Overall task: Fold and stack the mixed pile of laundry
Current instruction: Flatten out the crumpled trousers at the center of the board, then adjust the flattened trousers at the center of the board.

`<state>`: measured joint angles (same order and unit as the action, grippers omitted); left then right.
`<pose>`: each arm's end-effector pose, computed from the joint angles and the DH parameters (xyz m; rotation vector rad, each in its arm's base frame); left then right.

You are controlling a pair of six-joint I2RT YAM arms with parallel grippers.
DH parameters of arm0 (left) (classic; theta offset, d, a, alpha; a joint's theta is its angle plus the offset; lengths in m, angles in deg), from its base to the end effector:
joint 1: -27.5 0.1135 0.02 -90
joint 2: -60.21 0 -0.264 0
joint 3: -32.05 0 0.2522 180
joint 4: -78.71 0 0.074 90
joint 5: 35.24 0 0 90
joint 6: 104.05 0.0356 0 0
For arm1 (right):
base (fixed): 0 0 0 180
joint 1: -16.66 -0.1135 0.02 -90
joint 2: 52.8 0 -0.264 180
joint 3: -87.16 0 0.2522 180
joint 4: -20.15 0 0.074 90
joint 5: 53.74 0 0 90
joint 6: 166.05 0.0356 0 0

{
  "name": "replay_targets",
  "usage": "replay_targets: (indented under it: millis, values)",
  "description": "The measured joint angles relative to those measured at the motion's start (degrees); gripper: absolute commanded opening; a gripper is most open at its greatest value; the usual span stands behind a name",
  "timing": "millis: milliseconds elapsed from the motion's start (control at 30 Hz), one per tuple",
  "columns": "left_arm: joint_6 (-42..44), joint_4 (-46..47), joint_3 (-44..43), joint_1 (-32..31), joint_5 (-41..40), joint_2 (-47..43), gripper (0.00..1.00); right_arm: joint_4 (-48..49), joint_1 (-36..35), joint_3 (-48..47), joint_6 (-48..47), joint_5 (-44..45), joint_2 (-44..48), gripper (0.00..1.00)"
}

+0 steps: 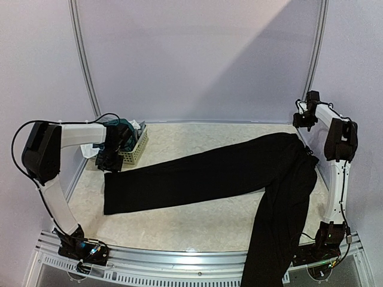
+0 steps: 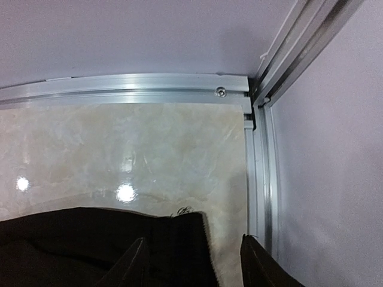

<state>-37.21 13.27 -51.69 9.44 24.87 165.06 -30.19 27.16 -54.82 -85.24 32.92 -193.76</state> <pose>0.3185 -0.0852 0.1732 -0.1484 2.8215 0.6759 0.5398 -0.0979 0.2012 0.0015 2.4314 -0.0843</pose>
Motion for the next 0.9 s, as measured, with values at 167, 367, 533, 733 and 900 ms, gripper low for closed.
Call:
replay_targets:
  millis: [167,367,533,733,900]
  values:
    - [-2.10,-4.46,-3.48,-3.39,0.98,-9.49,0.53,-2.67,0.02,6.45,0.83,-2.10,6.67,0.66]
    - [0.96,-1.33,-8.17,-21.51,5.81,-25.27,0.59,-7.17,1.38,22.62,-3.02,-7.98,28.44,0.69]
    - [3.58,6.36,-1.38,-41.27,17.33,-30.60,0.59,-12.76,2.40,37.03,-11.45,-11.98,49.09,0.69]
    - [5.07,14.34,2.78,-61.57,26.34,-24.39,0.61,-17.73,6.47,51.47,-18.97,-13.68,58.18,0.69]
    - [10.27,13.92,-5.90,-76.67,25.70,-9.94,0.61,-19.43,8.76,58.88,-20.92,-14.12,61.86,0.69]
